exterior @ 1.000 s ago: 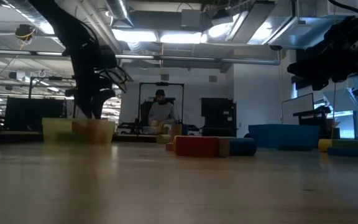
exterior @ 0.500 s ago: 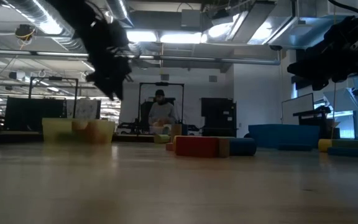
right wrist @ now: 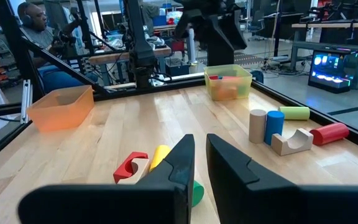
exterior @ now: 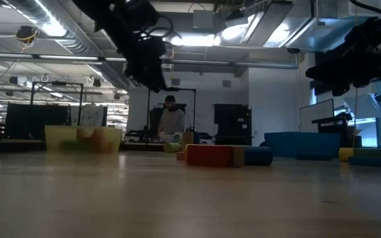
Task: Sort blocks by size
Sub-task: Put the brown arch block into the yellow bin
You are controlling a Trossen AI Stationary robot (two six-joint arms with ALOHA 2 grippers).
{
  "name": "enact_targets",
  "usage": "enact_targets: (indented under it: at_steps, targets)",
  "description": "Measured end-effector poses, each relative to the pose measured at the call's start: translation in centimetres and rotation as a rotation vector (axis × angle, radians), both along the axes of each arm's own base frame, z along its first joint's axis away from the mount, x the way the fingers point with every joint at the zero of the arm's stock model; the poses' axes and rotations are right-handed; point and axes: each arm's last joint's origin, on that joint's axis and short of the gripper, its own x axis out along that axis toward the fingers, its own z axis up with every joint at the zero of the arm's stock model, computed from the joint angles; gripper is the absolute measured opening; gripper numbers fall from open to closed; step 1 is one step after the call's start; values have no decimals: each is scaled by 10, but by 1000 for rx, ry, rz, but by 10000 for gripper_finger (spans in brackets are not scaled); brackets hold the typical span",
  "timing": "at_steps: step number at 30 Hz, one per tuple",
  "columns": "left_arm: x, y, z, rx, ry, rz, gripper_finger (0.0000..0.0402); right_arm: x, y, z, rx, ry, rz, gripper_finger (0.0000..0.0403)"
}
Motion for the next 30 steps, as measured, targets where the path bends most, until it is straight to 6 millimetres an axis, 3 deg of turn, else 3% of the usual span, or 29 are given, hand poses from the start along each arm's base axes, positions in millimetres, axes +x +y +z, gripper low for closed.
enact_targets:
  at_steps: [8,13,20,30]
  targets:
    - [48,-3,6,68,43,-141,204,0,0,0,0,0,0,46]
    - [82,2,-1,100,106,-216,204,0,0,0,0,0,1,46]
    - [123,14,-21,94,267,-306,204,0,0,0,-2,1,1,46]
    - [158,30,-64,67,446,-410,204,0,0,0,-5,2,2,46]
